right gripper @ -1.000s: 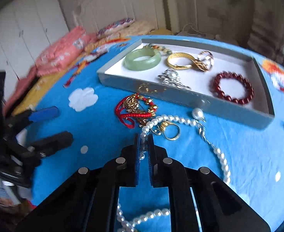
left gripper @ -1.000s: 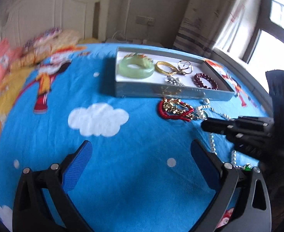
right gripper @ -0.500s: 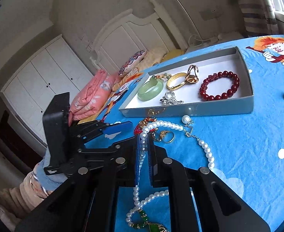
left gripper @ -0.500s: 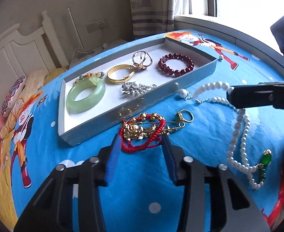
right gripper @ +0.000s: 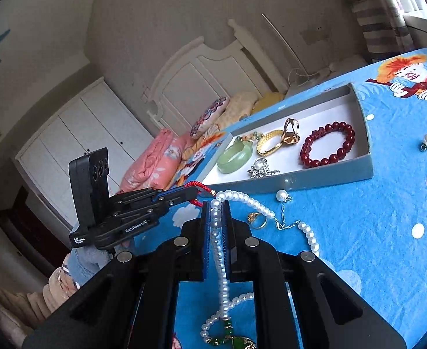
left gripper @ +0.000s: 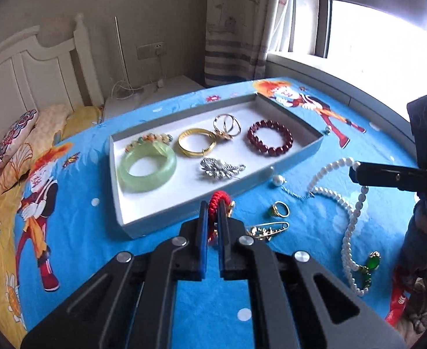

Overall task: Organize jewelry
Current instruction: 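Lift the pearl necklace into the tray with the right tool while the left tool drops the red bracelet there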

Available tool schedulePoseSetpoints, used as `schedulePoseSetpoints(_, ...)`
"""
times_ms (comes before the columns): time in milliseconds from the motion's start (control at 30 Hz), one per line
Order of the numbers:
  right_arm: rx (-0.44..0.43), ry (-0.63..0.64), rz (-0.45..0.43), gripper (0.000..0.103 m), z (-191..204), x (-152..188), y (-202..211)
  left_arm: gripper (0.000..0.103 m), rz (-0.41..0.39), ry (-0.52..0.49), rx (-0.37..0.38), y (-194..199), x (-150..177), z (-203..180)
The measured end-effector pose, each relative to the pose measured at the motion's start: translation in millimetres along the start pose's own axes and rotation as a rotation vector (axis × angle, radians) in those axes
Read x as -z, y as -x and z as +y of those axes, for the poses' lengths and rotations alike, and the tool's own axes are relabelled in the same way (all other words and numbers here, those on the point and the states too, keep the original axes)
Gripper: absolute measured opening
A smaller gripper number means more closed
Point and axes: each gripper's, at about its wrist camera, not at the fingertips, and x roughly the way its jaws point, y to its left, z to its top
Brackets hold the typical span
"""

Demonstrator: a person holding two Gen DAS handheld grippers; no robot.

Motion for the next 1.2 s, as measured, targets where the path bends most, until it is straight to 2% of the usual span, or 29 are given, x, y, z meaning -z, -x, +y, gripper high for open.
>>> schedulePoseSetpoints(267,-0.058,0.021,-0.075,0.009,16.0,-10.1,27.4,0.005,-0.031,0.003,-0.002,22.6,1.3,1.8)
schedulePoseSetpoints(600,-0.110,0.104,-0.161,0.009,57.8,-39.3,60.0,0.005,-0.036,-0.075,-0.047,25.8,-4.0,-18.0)
schedulePoseSetpoints(767,-0.088,0.178,-0.184,0.009,78.1,-61.8,69.7,0.005,-0.055,-0.081,-0.054,31.9,-15.2,-20.6)
schedulePoseSetpoints(1200,0.000,0.273,-0.217,0.009,97.1,-120.6,63.2,0.005,-0.076,-0.104,-0.069,29.9,-53.5,-21.4)
